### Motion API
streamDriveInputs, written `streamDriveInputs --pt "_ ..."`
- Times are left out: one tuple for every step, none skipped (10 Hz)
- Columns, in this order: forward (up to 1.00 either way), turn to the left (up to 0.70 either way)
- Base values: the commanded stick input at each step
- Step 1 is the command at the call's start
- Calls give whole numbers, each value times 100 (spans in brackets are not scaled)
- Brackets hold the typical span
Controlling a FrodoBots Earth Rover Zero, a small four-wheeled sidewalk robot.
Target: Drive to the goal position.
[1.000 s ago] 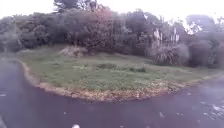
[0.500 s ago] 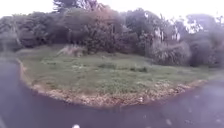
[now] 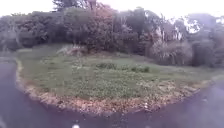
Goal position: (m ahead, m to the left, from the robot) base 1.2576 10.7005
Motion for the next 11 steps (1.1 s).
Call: streamDriveInputs --pt "0 45" --pt "0 45" --pt "0 45" --pt "0 45" --pt "0 45" --pt "0 45" --pt "0 45" --pt "0 45" --pt "0 45" --pt "0 45" --pt "0 45"
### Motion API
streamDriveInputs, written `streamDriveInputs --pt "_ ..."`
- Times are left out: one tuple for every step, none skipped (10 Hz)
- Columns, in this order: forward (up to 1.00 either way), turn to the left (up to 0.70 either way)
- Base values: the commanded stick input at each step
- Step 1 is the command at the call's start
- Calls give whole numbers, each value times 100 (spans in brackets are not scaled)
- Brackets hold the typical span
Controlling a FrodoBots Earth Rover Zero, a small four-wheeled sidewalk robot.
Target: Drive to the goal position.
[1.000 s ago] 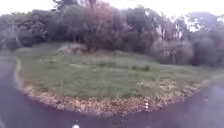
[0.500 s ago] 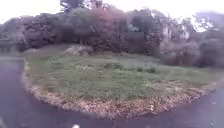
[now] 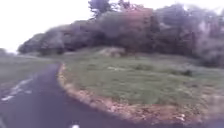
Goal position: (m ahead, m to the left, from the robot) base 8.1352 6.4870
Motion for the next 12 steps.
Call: streamDriveInputs --pt "0 45" --pt "0 45" --pt "0 45" --pt "0 45" --pt "0 45" --pt "0 45" --pt "0 45" --pt "0 45" --pt "0 45" --pt "0 45" --pt "0 0" --pt "0 0"
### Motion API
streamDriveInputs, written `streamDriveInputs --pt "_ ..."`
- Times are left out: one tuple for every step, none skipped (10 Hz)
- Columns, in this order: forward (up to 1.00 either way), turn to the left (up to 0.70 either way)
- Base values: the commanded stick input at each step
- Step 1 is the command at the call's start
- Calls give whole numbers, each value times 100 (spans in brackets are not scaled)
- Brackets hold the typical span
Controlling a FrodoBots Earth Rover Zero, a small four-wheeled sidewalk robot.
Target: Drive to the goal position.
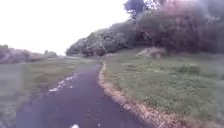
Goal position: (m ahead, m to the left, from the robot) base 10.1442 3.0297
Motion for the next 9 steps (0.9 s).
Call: streamDriveInputs --pt "0 0" --pt "0 0" --pt "0 0" --pt "0 0" --pt "0 0" --pt "0 0" --pt "0 0" --pt "0 39" --pt "0 43"
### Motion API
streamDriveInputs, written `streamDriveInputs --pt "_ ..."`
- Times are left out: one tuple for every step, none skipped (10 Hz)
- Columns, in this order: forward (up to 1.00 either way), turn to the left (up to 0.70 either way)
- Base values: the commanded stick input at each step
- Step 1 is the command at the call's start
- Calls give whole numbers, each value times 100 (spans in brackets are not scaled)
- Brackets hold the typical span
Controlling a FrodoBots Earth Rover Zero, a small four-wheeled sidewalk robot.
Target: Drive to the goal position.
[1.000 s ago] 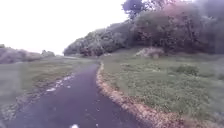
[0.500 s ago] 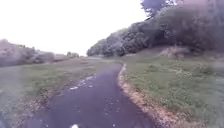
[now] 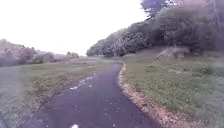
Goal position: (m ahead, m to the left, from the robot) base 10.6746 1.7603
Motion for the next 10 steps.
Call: streamDriveInputs --pt "0 45" --pt "0 45" --pt "0 45" --pt "0 45" --pt "0 45" --pt "0 45" --pt "0 45" --pt "0 45" --pt "0 45" --pt "0 45"
